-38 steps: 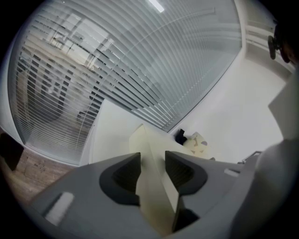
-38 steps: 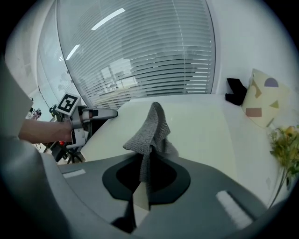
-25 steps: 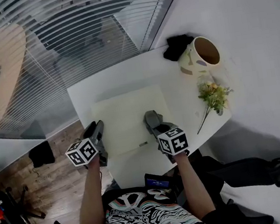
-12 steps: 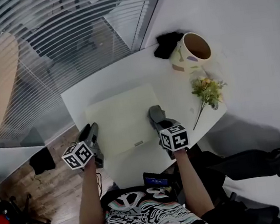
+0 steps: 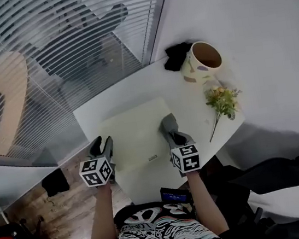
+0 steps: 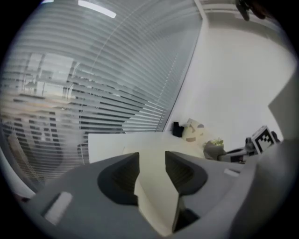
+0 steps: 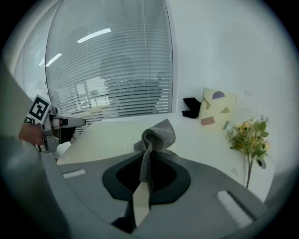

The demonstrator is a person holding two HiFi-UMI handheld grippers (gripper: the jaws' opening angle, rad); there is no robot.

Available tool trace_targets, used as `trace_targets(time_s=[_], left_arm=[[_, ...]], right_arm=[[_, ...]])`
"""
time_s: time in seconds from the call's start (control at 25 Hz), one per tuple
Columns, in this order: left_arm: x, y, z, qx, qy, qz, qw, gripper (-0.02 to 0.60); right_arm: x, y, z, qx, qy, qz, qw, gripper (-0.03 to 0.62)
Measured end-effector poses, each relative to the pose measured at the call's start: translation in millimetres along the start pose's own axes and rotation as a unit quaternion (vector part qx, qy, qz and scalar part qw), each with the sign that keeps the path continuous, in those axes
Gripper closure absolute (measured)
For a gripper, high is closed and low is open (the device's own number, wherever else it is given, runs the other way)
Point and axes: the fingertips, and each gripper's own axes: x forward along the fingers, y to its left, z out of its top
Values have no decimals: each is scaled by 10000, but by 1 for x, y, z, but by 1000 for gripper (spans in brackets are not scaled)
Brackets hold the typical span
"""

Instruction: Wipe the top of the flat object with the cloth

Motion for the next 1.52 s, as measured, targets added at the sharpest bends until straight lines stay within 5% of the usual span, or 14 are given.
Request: trace_targets(time_s=[0.2, 0.68, 0.92, 1.52], left_arm=[[-12, -23, 30, 644, -240, -110, 9976, 370], [-73, -59, 94, 1093, -952, -334, 9889, 483], [-95, -78, 103, 848, -1087, -833, 9869, 525], [-115, -82, 102, 969, -1176, -887, 9843, 525]], right_arm=[[-20, 15, 23, -61, -541, -204, 9983, 580], [-93, 55, 69, -25, -1726, -535, 9835, 580], [-115, 73, 62, -40, -1920, -585, 9796, 580], [-129, 89, 57, -185, -1946, -646, 9786, 580]])
